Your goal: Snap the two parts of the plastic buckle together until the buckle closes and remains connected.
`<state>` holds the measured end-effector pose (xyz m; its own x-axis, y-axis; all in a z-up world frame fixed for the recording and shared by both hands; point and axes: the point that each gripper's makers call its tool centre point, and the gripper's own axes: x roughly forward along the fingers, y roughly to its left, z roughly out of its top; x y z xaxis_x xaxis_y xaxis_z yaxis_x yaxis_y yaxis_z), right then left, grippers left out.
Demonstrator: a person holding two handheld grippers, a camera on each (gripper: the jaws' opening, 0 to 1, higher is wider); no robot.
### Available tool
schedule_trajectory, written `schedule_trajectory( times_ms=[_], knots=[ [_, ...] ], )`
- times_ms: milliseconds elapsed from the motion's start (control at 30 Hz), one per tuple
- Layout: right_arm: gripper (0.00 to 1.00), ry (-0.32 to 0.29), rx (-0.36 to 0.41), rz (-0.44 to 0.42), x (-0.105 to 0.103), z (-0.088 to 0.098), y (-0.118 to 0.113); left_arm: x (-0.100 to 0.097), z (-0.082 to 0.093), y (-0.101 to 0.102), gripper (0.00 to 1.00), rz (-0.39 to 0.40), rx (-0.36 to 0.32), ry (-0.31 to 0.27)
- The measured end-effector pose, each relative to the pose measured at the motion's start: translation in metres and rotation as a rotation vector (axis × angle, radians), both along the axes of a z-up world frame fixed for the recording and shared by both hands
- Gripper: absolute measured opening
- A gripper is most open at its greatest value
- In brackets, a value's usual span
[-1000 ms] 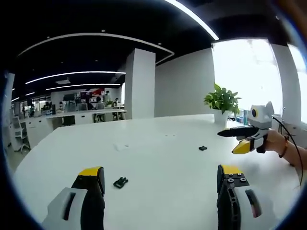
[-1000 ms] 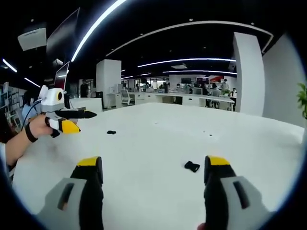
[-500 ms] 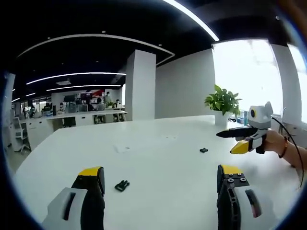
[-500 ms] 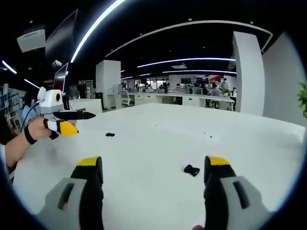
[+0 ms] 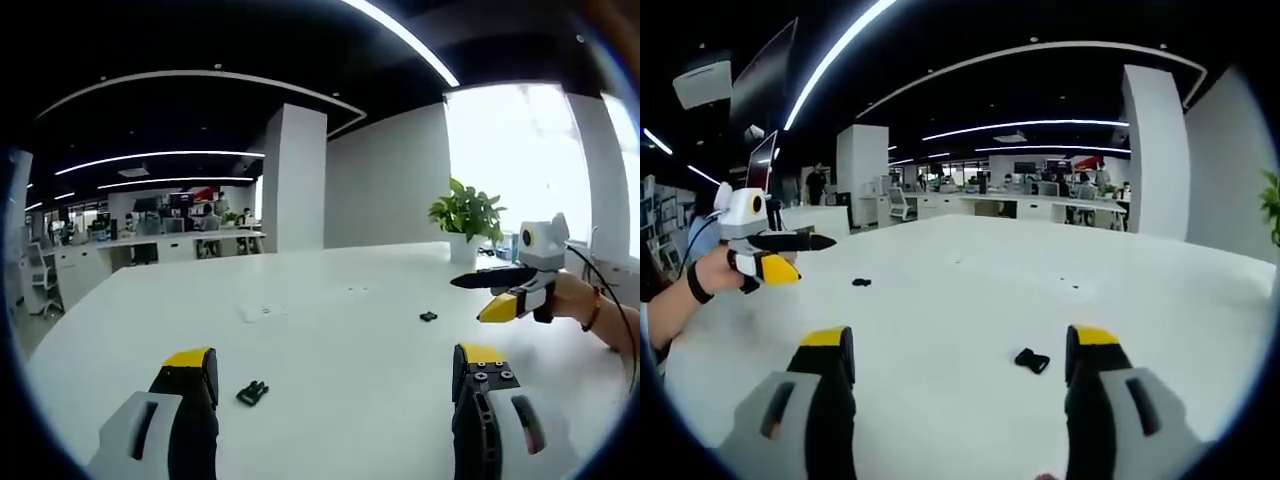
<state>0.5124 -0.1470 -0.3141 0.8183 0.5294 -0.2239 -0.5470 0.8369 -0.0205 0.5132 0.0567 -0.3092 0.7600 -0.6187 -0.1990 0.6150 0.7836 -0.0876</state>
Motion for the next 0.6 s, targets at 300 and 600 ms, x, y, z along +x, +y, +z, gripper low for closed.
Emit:
schedule_trajectory(
  times_ms=[300,600],
  knots=[
    [0.87,0.019,-0.010,-0.001,0.009,-0.007,0.005,0.012,-0.004,0.002,0.99,0.003,-0.014,0.017],
    [0.87,0.010,-0.005,-0.002,0.017,-0.004,0.008,0.017,-0.003,0.001,0.99,0.002,-0.008,0.011]
  ],
)
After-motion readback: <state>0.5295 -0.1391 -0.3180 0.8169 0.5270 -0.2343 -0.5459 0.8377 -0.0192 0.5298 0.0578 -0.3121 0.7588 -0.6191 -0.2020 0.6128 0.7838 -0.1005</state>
